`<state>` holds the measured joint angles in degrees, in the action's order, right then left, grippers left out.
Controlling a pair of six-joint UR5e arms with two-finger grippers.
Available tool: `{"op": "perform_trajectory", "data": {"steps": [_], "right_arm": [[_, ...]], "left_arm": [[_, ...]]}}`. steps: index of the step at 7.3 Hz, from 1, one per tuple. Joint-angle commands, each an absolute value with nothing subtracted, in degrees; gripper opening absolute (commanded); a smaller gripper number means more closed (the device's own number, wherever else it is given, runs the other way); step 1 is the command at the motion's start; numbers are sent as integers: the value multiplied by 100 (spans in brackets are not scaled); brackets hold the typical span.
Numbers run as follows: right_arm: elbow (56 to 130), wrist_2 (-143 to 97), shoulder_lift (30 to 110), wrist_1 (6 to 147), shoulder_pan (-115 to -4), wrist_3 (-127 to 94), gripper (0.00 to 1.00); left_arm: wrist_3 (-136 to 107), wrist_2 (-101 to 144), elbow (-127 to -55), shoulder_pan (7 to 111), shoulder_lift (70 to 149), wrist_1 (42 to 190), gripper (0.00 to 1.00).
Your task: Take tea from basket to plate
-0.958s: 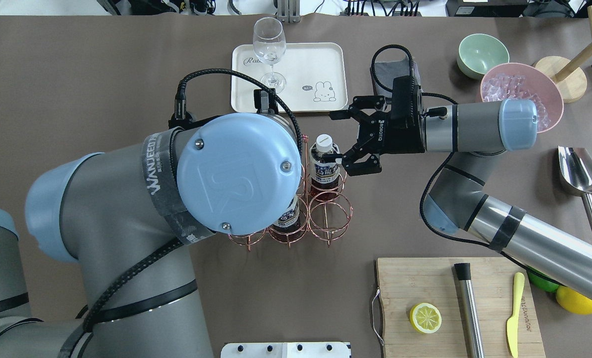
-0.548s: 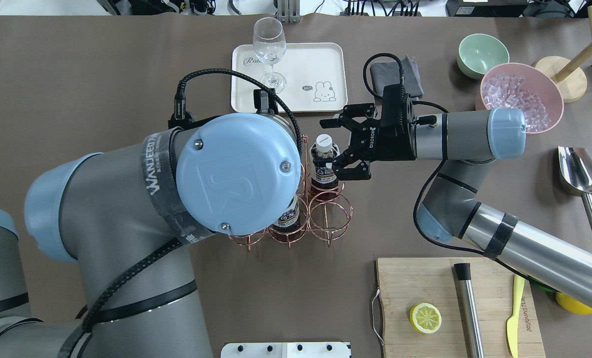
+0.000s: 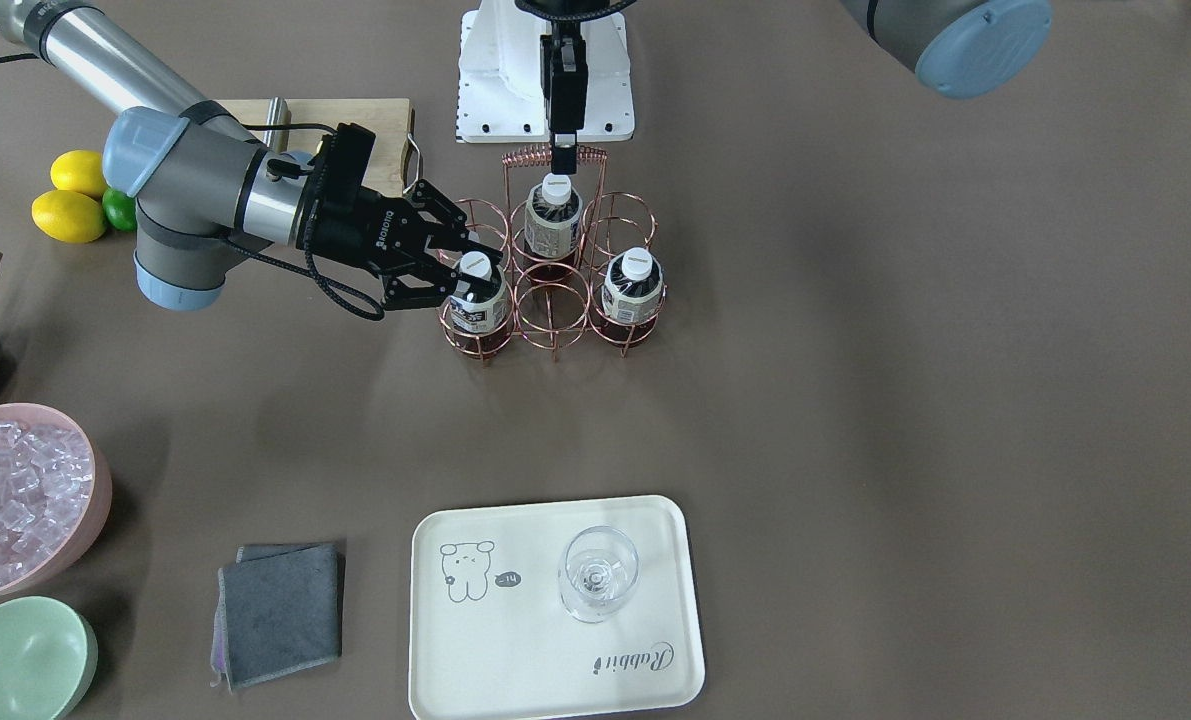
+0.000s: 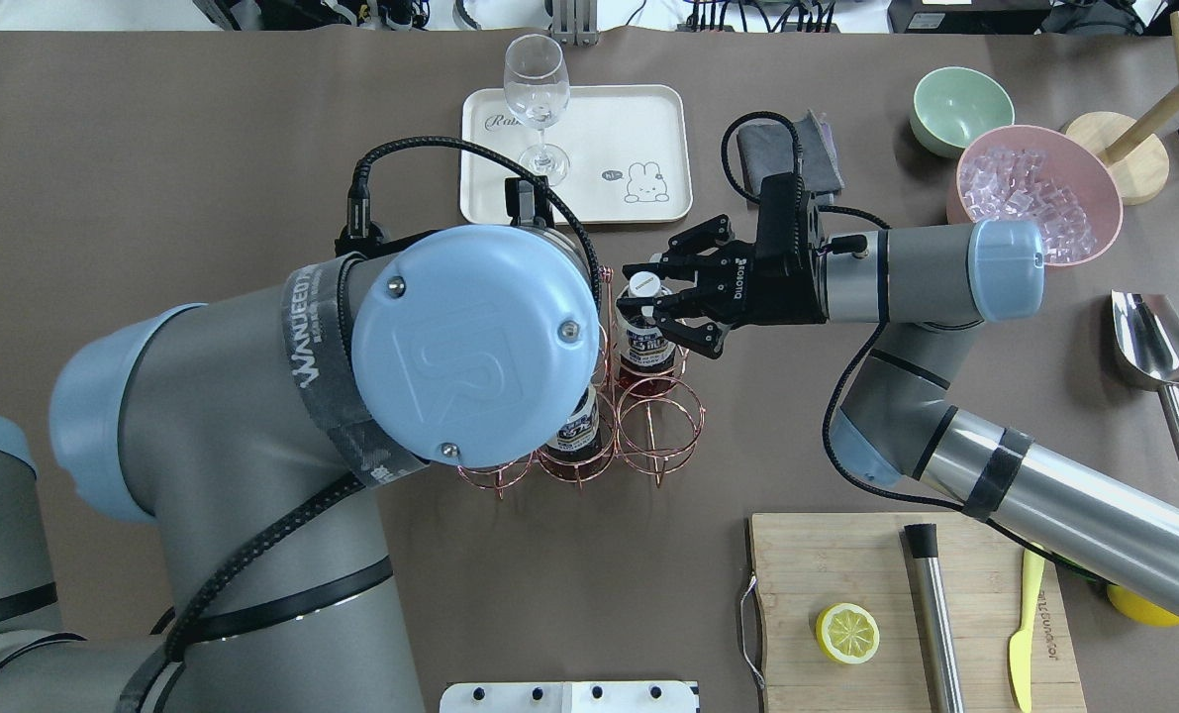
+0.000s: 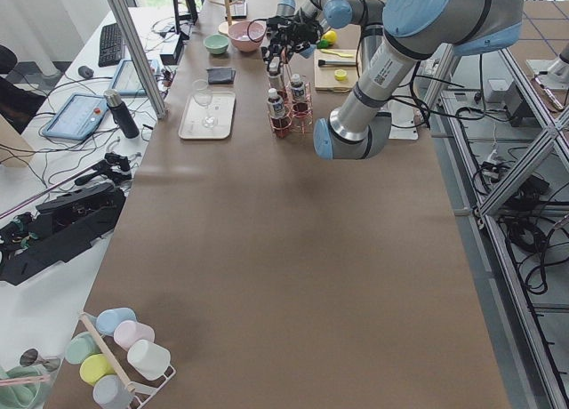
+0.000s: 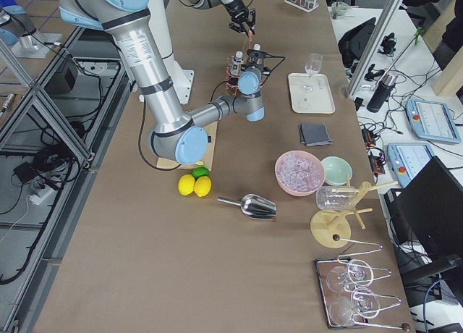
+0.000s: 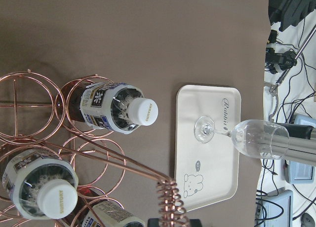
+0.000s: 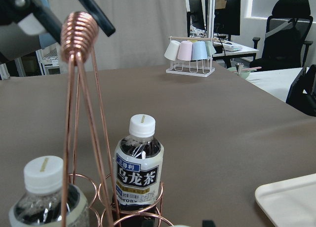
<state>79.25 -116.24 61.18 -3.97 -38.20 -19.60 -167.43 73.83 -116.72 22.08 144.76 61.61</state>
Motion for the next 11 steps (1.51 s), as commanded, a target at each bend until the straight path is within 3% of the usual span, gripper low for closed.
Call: {"op": "perform_trajectory", "data": {"steps": [1, 5, 7, 9, 11], "right_arm": [[8006, -11663, 6109, -404, -3858, -1977, 0], [9084, -11909, 6082, 550, -4445, -2599, 0], [9351, -12241, 5628, 1088, -5068, -3100, 0], [9125, -12226, 5301, 1457, -5605, -3094, 0], [8074, -11999, 4670, 1459, -6115, -3024, 0]], "left_arm": [[-16743, 7383, -11672, 2206, 14476, 6161, 0], [-16743, 7383, -11672, 2206, 14476, 6161, 0], [-16752, 7383, -11672, 2206, 14484, 6161, 0], [-16752, 7383, -11672, 2188, 14484, 6161, 0], [-16752, 7383, -11681, 2180, 14484, 6161, 0]]}}
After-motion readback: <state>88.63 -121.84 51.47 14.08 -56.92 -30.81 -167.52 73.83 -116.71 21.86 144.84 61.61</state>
